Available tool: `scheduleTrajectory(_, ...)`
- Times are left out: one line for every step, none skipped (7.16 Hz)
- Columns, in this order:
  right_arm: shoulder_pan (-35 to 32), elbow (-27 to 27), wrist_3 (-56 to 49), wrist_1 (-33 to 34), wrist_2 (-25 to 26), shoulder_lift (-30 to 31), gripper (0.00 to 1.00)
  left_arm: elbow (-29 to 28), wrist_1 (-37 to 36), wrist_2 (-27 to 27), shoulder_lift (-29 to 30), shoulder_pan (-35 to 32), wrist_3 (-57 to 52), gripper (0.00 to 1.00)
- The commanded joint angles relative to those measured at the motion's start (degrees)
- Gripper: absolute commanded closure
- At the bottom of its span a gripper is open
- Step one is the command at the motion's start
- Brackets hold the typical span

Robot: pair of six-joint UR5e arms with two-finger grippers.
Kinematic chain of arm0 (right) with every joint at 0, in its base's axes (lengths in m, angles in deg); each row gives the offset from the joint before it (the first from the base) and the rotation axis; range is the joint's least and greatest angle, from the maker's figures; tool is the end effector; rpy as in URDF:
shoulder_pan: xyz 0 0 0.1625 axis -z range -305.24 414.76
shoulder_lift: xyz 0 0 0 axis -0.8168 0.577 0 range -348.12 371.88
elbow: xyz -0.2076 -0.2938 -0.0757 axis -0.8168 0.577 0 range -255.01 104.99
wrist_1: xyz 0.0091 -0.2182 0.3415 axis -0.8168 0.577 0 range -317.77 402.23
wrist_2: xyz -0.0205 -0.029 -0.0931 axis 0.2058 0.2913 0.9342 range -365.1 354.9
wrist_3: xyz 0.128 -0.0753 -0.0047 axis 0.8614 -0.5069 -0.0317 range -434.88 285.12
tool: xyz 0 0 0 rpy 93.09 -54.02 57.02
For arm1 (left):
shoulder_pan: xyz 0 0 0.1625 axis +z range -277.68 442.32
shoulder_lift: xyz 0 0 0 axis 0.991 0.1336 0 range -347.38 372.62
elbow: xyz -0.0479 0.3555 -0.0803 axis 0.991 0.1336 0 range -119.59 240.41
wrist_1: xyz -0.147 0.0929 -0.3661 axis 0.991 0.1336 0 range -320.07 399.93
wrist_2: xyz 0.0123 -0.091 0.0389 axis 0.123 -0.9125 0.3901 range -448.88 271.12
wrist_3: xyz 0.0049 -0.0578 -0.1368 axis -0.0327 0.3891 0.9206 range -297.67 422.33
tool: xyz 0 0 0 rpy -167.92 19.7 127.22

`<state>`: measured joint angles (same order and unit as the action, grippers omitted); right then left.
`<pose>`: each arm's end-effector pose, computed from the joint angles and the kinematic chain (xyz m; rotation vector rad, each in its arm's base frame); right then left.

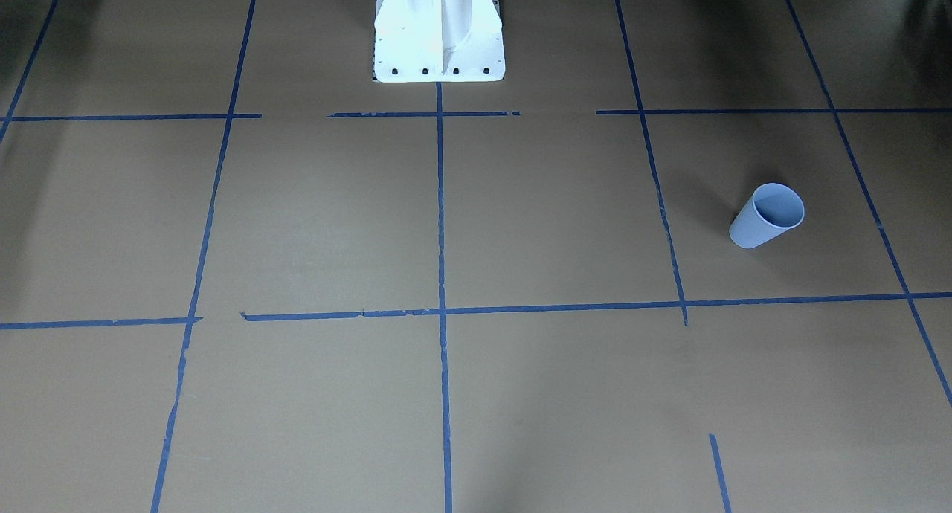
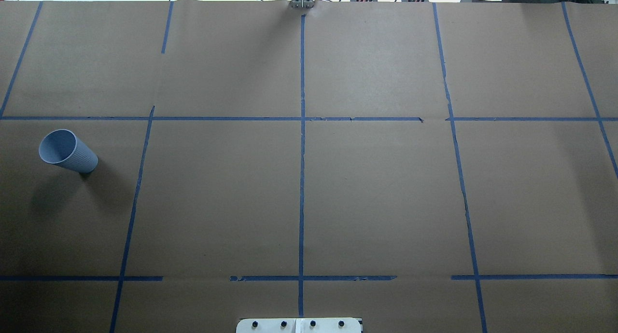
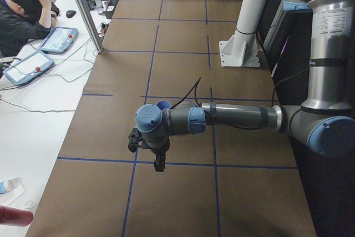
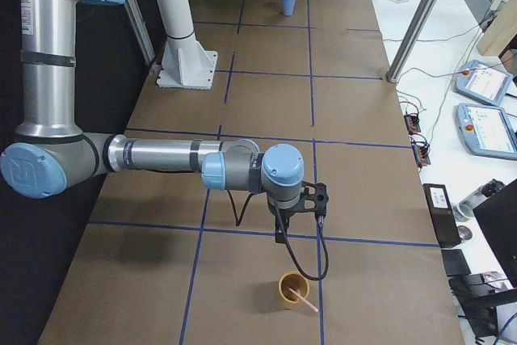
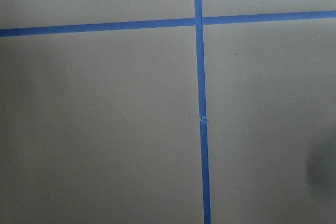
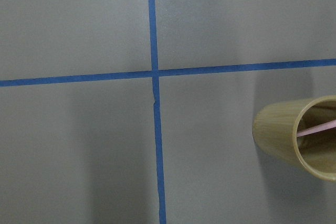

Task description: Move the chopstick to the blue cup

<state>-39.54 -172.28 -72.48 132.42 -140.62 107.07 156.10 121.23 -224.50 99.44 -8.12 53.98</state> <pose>0.0611 -0.4490 0.6155 0.0444 -0.7942 0.0976 -0.0305 -0.4497 0.6269 -0.0411 0.8012 0.0876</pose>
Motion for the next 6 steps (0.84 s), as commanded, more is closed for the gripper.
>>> scheduleTrajectory(0.1, 0.1, 0.8, -0.1, 0.0, -0.2, 0.00, 0.1, 0.0, 0.0, 0.2, 0.0, 0.0, 0.00)
scheduleTrajectory(0.1, 0.0, 0.7, -0.2, -0.3, -0.2, 0.00, 0.1, 0.2, 0.0, 0.3, 0.0, -0.1, 0.00)
scheduleTrajectory(0.1, 0.0, 0.8, -0.1, -0.3, -0.2, 0.00, 0.0, 2.0, 0.0, 0.0, 0.0, -0.1, 0.00)
scheduleTrajectory(0.1, 0.0, 0.8, -0.1, -0.3, -0.2, 0.00, 0.0, 2.5, 0.0, 0.0, 0.0, -0.1, 0.00)
scheduleTrajectory(0.1, -0.1, 0.8, -0.2, -0.4, -0.3, 0.00, 0.3, 4.3, -0.1, 0.1, 0.0, -0.2, 0.00)
scheduleTrajectory(0.1, -0.5, 0.9, -0.2, -0.4, -0.3, 0.00, 0.3, 8.4, -0.2, 0.0, 0.1, 0.2, 0.00)
